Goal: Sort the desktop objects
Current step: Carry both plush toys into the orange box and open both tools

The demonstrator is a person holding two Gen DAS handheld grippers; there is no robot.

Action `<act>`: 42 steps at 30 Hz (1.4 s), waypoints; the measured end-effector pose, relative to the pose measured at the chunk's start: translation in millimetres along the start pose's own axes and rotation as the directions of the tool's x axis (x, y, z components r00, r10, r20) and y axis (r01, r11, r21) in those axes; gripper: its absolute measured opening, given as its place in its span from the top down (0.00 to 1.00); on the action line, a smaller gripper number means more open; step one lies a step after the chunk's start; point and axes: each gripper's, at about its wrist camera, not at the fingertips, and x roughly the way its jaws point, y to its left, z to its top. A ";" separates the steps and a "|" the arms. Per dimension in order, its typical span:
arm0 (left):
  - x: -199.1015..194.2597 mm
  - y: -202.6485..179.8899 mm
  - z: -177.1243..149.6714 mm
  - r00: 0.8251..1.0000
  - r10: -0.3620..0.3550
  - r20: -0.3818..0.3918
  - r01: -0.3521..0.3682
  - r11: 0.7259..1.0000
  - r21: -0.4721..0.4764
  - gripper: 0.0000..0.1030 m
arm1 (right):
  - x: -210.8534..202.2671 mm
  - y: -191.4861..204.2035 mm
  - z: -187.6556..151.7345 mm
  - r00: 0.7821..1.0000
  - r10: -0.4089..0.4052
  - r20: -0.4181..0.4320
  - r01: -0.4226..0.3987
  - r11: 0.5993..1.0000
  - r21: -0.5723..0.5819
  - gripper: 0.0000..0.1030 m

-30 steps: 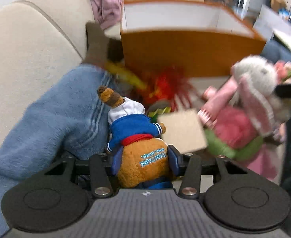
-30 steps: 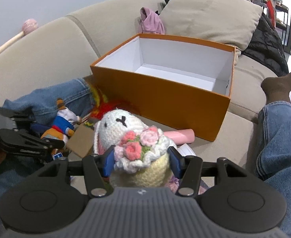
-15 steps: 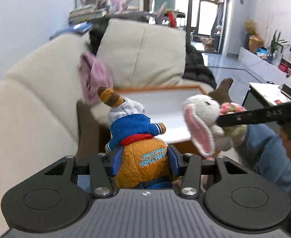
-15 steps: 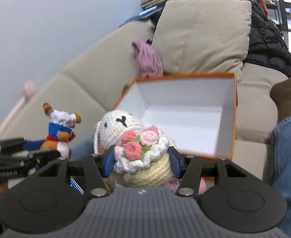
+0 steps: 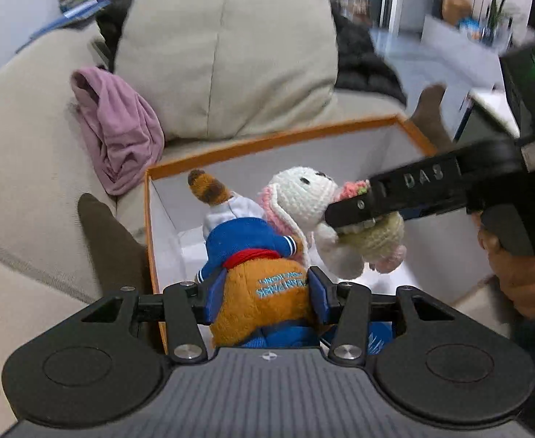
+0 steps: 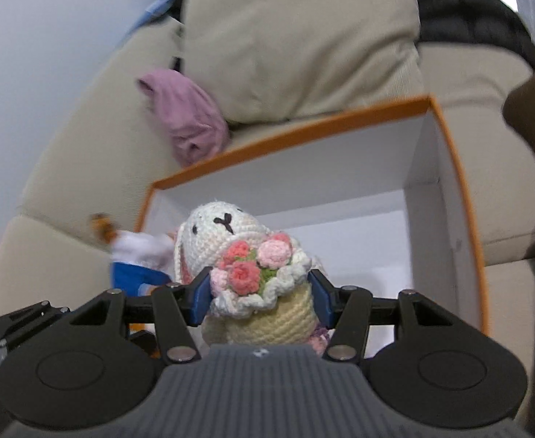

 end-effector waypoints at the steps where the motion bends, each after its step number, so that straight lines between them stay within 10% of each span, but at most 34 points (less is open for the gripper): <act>1: 8.0 1.4 1.4 1.000 0.016 -0.017 -0.016 1.000 0.005 0.46 | 12.2 -3.2 4.8 1.000 -0.007 -0.017 0.007 1.000 0.023 0.44; 21: 69.0 -12.5 2.0 0.973 0.229 -0.019 -0.221 0.955 0.196 0.36 | 59.4 8.1 23.4 0.995 0.020 -0.096 -0.026 0.998 -0.057 0.28; 30: -10.5 -12.5 -23.6 0.978 0.175 0.116 -0.187 0.977 0.099 0.28 | 50.4 3.0 23.9 0.998 0.045 -0.050 -0.051 0.991 -0.124 0.39; 39: -6.4 15.2 -40.0 0.977 0.205 0.063 -0.204 0.979 -0.017 0.29 | 69.3 15.8 9.5 0.987 0.107 -0.117 -0.120 0.987 -0.108 0.53; 42: -1.8 18.9 -42.1 0.983 0.178 0.050 -0.175 0.983 -0.059 0.43 | 72.7 20.3 6.7 0.988 0.111 -0.111 -0.127 0.981 -0.149 0.54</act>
